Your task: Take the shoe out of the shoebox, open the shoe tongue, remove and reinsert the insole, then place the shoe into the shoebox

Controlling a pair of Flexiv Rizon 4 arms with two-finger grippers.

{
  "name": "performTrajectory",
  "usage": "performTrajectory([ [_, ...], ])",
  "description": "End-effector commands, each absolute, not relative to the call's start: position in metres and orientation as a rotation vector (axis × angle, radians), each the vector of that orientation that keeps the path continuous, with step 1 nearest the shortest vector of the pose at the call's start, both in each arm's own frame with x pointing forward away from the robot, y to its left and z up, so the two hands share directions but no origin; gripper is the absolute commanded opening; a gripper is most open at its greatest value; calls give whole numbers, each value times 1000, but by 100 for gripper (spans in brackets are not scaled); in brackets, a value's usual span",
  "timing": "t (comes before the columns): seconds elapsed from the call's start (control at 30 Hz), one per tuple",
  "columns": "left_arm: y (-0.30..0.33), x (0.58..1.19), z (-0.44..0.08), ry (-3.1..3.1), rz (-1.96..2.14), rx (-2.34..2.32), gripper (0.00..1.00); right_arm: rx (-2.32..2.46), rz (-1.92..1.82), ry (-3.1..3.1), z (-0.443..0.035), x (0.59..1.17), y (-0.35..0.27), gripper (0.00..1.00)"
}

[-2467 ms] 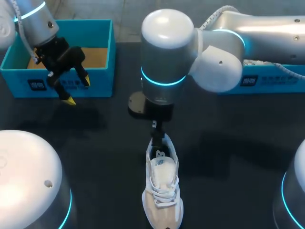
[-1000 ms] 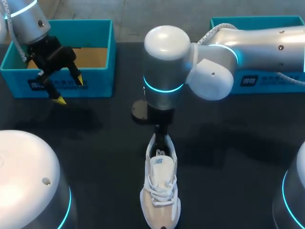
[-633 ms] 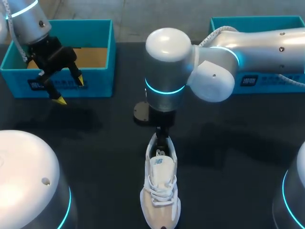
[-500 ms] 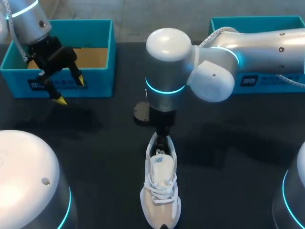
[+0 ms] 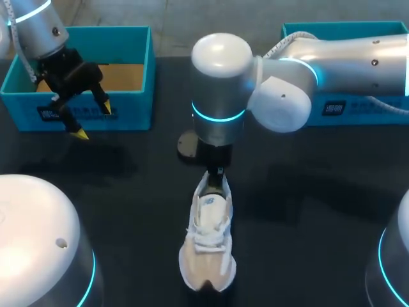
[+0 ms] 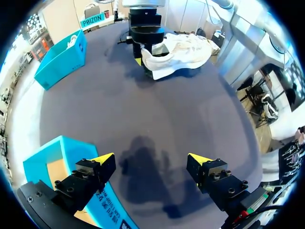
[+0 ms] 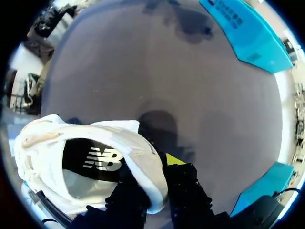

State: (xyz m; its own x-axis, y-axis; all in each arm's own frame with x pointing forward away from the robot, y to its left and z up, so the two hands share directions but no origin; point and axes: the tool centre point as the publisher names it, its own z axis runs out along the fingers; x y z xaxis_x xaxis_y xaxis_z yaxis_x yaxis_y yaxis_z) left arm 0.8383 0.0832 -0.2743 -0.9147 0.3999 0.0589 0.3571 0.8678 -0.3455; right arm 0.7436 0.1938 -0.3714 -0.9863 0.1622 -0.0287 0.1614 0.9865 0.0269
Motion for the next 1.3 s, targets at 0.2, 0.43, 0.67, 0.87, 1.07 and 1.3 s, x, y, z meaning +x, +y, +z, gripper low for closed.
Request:
performTrajectory([
  [0.2, 90, 840, -267, -2922, 429, -486, 100, 353, -2, 3039, -326, 750, 173, 0],
  [0.43, 103, 842, -263, -2925, 418, -273, 100, 476, -24, 2998, -301, 758, 158, 0],
  [0.67, 118, 846, -261, -2904, 317, 110, 100, 619, -4, 2964, -281, 763, 148, 0],
  [0.87, 123, 845, -259, -2930, 256, 183, 100, 795, 13, 2958, -266, 764, 140, 0],
  [1.07, 123, 845, -259, -2930, 256, 183, 100, 795, 13, 2958, -266, 764, 140, 0],
  [1.3, 123, 845, -259, -2930, 256, 183, 100, 795, 13, 2958, -266, 764, 140, 0],
])
